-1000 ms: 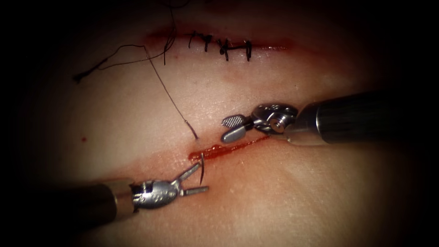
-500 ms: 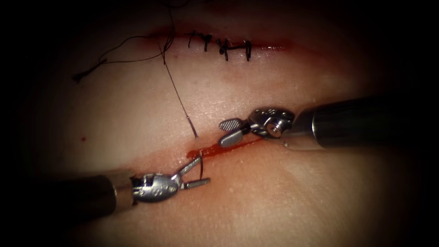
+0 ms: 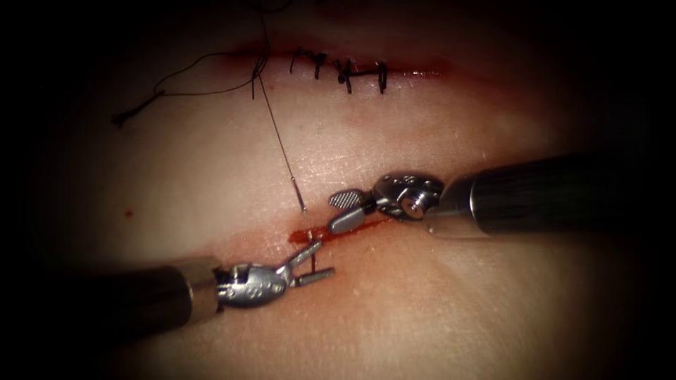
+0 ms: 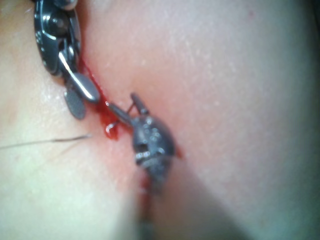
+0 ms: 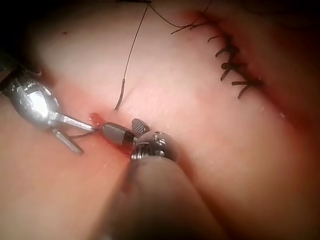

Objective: Wound Closure

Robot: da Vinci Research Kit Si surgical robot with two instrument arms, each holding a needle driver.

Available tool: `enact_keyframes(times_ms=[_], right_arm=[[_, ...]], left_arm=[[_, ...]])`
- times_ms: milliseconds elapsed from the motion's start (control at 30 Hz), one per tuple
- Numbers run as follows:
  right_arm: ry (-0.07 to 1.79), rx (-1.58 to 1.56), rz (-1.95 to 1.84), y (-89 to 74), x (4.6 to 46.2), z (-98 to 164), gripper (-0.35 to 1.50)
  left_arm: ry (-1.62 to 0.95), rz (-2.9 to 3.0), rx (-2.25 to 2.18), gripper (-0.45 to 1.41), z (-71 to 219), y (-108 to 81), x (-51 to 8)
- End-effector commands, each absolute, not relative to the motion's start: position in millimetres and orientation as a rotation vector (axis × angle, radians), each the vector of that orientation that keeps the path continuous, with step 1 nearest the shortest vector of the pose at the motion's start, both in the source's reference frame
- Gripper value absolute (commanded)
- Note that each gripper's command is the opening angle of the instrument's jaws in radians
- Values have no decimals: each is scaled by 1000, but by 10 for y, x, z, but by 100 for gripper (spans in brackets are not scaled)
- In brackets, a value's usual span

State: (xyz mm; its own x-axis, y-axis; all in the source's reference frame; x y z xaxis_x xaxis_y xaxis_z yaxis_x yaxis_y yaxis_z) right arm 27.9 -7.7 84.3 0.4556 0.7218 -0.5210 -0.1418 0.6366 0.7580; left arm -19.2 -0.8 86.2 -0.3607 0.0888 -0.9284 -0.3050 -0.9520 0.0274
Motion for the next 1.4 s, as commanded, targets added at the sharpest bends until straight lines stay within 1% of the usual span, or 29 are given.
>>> enact_keyframes(times_ms=[33, 67, 133, 367, 400, 433, 467, 567, 667, 800, 867, 1033, 1133, 1167, 1200, 1400], right_arm=[[957, 707, 588, -82, 283, 848, 111], [957, 707, 588, -82, 283, 848, 111], [957, 707, 588, -83, 283, 848, 111], [957, 707, 588, -83, 283, 847, 111], [959, 704, 583, -83, 284, 847, 111], [959, 704, 583, -83, 284, 847, 111], [959, 704, 583, -84, 284, 846, 111], [960, 704, 582, -85, 284, 845, 111], [960, 704, 582, -86, 284, 845, 111], [960, 705, 581, -87, 284, 844, 111], [960, 705, 581, -87, 283, 844, 111], [960, 705, 581, -87, 283, 844, 111], [960, 706, 581, -86, 281, 844, 111], [960, 707, 581, -85, 281, 843, 111], [960, 707, 581, -85, 281, 843, 111], [960, 709, 581, -85, 280, 841, 111]], left_arm=[[281, 2392, -1617, 14, 867, -12, -196], [280, 2392, -1618, 7, 867, -12, -195], [283, 2392, -1612, 7, 868, -10, -194], [283, 2390, -1609, 29, 870, -4, -194], [284, 2390, -1608, 39, 870, -4, -195], [284, 2390, -1608, 42, 870, -4, -195], [285, 2390, -1607, 51, 870, -4, -196], [289, 2390, -1603, 61, 871, -3, -198], [288, 2387, -1610, 66, 873, -1, -199], [285, 2390, -1609, 66, 876, 2, -198], [285, 2390, -1609, 63, 877, 3, -197], [283, 2393, -1607, 47, 879, 6, -196], [284, 2403, -1603, -12, 879, 5, -195], [278, 2402, -1600, -35, 879, 4, -195], [264, 2399, -1592, -45, 879, 3, -195], [206, 2386, -1559, -45, 874, -5, -197]])
